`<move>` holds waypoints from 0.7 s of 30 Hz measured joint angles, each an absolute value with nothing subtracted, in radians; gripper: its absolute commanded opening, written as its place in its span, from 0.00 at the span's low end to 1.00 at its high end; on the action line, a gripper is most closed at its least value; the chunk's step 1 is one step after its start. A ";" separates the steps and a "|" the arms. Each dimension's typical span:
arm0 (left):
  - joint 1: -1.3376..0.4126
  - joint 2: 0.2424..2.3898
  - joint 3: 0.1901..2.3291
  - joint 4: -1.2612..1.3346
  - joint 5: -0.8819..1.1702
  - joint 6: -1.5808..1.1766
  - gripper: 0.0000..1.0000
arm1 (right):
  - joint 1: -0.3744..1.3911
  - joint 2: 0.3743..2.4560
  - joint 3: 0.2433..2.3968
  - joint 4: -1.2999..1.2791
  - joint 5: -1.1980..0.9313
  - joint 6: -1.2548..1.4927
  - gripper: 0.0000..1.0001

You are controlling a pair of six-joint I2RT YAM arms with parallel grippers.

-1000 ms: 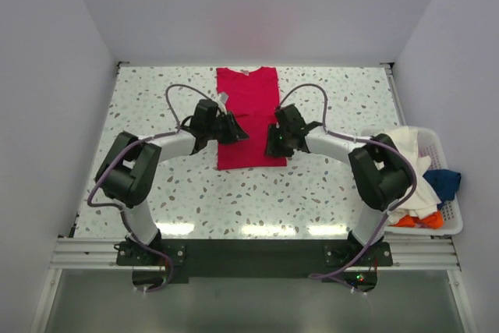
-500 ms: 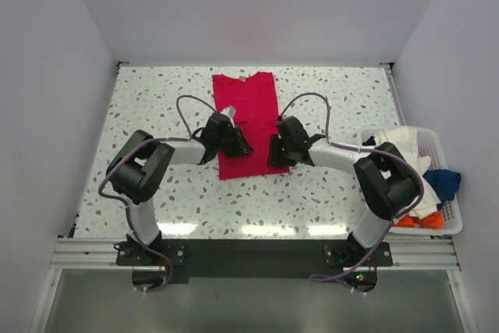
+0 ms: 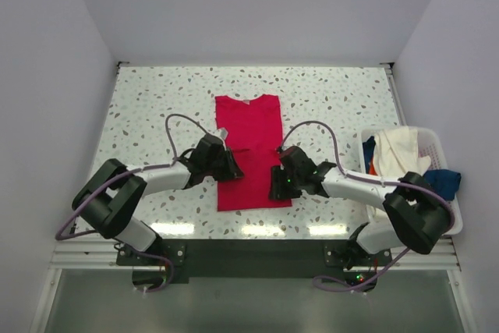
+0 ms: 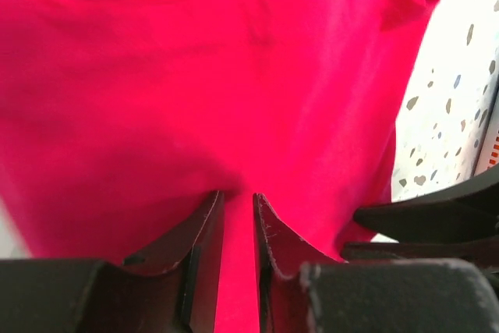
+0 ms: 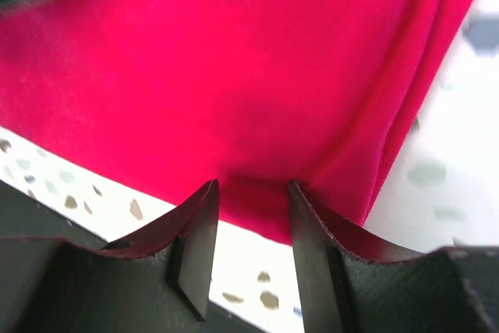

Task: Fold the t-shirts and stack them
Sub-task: Fold the tshirt

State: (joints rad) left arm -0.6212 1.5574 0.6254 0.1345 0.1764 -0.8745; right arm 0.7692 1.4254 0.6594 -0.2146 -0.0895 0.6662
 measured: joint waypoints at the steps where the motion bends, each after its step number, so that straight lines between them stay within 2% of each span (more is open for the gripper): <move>1: -0.621 1.538 0.622 0.116 0.169 -0.874 0.27 | 0.775 1.411 0.656 -0.240 -0.095 0.671 0.46; 5: -0.621 1.502 0.644 0.078 0.159 -0.868 0.27 | 0.764 1.362 0.676 -0.361 -0.075 0.673 0.45; 8: -0.622 1.509 0.695 0.059 0.168 -0.850 0.27 | 0.683 1.341 0.740 -0.416 -0.060 0.665 0.43; 13: -0.622 1.540 0.790 0.058 0.185 -0.823 0.27 | 0.510 1.397 0.896 -0.407 -0.011 0.633 0.21; 16: -0.623 1.570 0.819 0.058 0.199 -0.810 0.27 | 0.495 1.491 0.979 -0.391 0.001 0.622 0.15; 21: -0.625 1.666 0.878 0.058 0.234 -0.791 0.27 | 0.498 1.604 1.015 -0.384 0.015 0.612 0.16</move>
State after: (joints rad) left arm -0.6247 1.6661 0.8780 0.0582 0.2340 -0.7906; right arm 0.4984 1.6035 1.0149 -0.3836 0.0151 0.6125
